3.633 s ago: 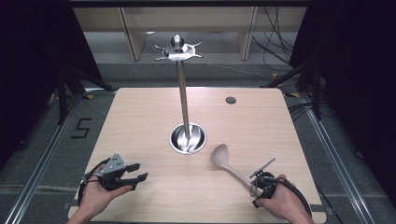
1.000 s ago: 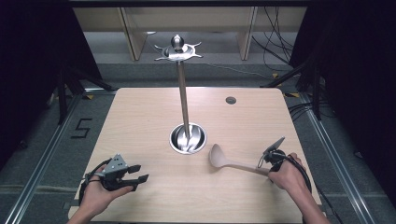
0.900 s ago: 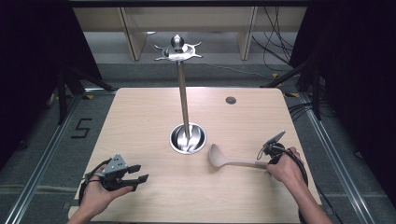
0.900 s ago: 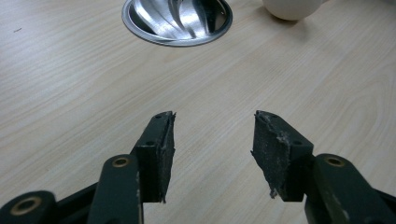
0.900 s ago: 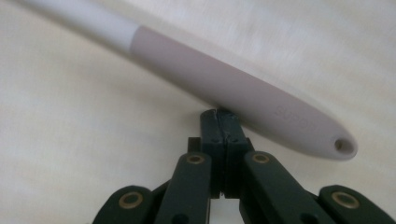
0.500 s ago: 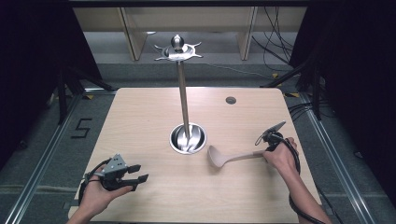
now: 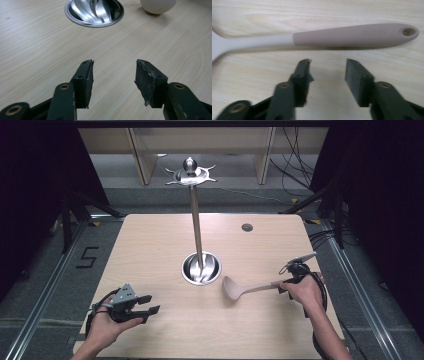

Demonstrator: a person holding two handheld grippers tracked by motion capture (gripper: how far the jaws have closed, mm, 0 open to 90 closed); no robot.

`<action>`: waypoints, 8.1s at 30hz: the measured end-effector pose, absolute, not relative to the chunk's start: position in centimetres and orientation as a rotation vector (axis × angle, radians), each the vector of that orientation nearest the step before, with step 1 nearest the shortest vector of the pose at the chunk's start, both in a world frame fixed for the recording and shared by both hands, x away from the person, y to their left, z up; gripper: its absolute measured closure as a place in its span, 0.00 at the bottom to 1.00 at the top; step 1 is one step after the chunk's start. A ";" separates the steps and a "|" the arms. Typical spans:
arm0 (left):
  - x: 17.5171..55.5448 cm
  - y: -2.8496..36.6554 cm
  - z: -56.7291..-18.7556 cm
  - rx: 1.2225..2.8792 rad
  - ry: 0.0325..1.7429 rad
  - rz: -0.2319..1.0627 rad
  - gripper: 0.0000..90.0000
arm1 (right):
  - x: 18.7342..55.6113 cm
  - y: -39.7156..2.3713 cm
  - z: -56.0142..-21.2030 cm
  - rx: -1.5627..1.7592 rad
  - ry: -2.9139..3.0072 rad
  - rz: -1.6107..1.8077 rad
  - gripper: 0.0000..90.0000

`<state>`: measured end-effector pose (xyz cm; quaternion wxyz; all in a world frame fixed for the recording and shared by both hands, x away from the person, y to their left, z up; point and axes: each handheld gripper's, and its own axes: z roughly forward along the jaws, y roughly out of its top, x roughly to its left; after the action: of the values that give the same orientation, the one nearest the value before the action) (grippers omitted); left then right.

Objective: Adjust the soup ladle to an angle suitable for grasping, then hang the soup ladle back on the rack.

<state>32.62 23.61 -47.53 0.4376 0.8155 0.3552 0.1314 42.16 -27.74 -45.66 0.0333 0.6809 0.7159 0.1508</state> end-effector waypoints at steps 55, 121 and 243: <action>32.5 23.2 -47.5 2.031 0.861 0.341 0.52 | 47.4 -26.2 -46.7 2.620 1.760 0.424 0.37; 32.3 23.1 -47.5 2.051 0.855 0.313 0.51 | 41.3 -27.0 -42.8 1.615 2.353 1.347 0.83; 36.2 4.6 -33.1 1.710 0.517 0.340 0.82 | 34.4 -17.0 -37.2 0.762 2.136 1.522 0.72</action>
<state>36.22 4.63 -33.10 0.6144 0.7420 0.2242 0.1476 34.41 -16.95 -37.20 0.2037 0.2732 0.7656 0.5456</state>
